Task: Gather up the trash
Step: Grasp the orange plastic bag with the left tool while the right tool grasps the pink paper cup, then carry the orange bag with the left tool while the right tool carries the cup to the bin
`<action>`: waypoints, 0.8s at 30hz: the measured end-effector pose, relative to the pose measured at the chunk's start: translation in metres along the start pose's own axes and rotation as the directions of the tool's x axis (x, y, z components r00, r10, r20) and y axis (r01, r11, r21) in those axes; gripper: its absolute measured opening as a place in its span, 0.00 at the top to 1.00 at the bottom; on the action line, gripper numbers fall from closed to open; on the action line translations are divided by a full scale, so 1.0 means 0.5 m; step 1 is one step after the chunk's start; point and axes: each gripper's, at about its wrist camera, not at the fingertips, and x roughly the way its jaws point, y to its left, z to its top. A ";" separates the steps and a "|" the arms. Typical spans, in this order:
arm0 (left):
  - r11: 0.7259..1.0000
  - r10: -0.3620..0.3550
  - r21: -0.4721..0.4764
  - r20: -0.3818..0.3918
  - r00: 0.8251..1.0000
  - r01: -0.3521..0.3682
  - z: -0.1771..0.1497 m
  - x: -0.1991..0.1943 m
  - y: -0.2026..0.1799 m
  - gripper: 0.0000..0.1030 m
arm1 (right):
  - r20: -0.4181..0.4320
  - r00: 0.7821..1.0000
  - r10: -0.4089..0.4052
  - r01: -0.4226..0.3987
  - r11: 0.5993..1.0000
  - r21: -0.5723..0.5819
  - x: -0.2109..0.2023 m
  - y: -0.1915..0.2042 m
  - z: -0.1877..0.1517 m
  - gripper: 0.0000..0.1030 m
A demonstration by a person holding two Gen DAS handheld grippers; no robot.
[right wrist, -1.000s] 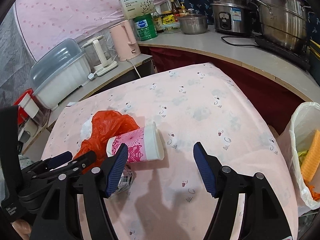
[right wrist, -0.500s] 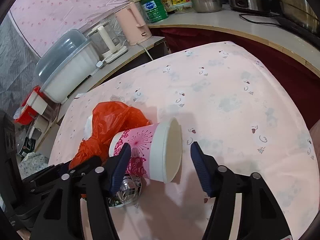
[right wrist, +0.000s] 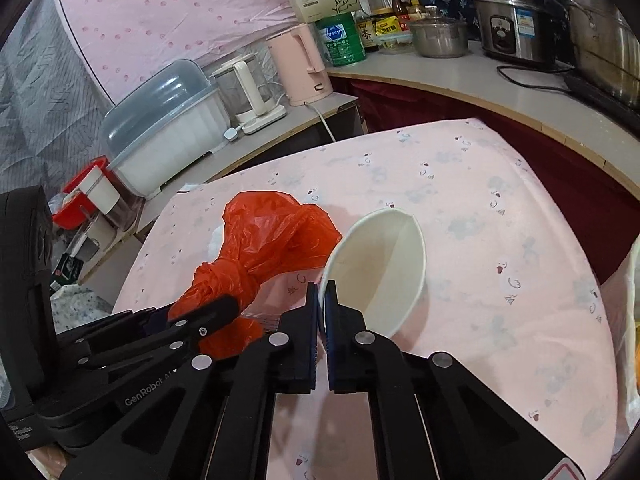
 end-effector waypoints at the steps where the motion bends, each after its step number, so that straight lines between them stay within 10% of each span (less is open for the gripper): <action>1: 1.000 -0.002 0.003 0.006 1.000 0.002 0.001 -0.008 -0.005 0.72 | 0.010 1.000 -0.003 0.003 1.000 -0.001 -0.012 -0.001 0.001 0.96; 24: 0.972 -0.117 0.215 0.087 0.989 0.096 -0.028 -0.137 -0.295 0.72 | 0.216 0.964 -0.155 0.120 0.978 0.168 -0.312 -0.189 -0.037 0.96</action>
